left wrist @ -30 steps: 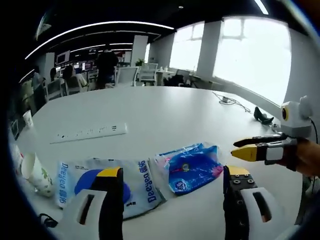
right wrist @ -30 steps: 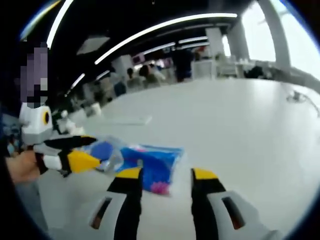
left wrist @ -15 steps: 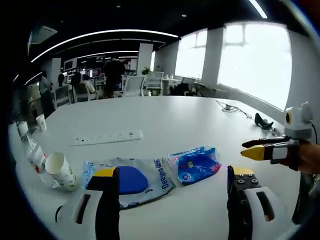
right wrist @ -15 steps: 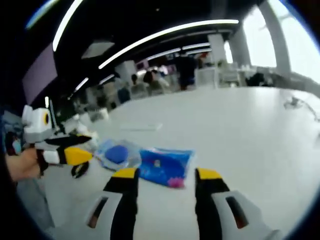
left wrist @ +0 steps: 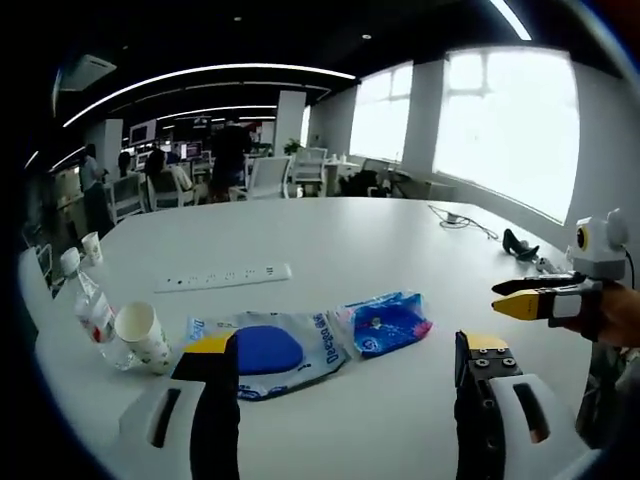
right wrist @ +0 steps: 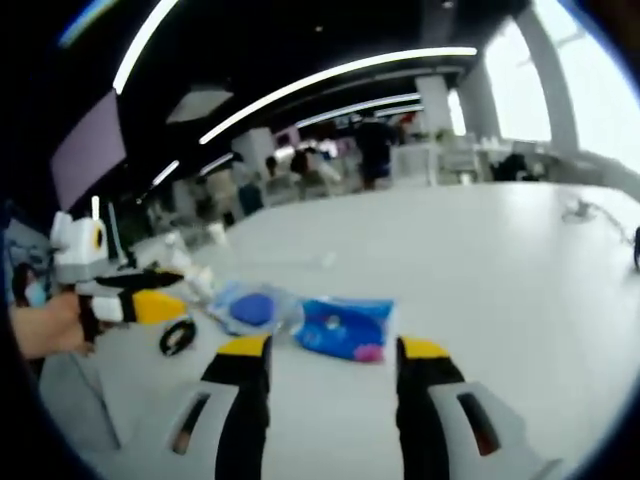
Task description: Arrange the tabletop items into an orderly group along one side of the table until the central work area is clear of visible clutter.
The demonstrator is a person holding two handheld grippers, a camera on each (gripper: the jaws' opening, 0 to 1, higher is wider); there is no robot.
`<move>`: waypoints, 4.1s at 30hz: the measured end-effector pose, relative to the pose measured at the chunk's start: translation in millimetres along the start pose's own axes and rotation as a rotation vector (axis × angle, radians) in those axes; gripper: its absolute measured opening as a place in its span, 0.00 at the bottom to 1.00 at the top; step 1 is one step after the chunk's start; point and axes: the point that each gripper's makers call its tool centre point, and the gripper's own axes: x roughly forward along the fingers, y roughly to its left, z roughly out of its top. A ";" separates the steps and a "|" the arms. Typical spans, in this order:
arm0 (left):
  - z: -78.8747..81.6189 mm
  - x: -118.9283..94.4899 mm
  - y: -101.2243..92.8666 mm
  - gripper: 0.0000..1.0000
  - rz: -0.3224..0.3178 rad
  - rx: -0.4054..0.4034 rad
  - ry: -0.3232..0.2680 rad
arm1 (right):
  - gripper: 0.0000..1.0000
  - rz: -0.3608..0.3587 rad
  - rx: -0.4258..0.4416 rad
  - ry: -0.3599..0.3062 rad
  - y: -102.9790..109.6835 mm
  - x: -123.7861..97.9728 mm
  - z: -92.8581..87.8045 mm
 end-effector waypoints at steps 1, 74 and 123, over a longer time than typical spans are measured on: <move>-0.2 -3.3 1.8 0.89 0.003 0.004 0.001 | 0.47 0.000 -0.001 0.002 2.0 -0.3 -0.5; -77.9 -121.3 232.1 0.83 0.165 -0.132 0.120 | 0.44 0.087 -0.058 0.139 186.7 110.3 -41.4; -115.1 -87.2 247.4 0.79 0.117 -0.147 0.197 | 0.43 0.184 -0.063 0.186 254.4 165.4 -63.7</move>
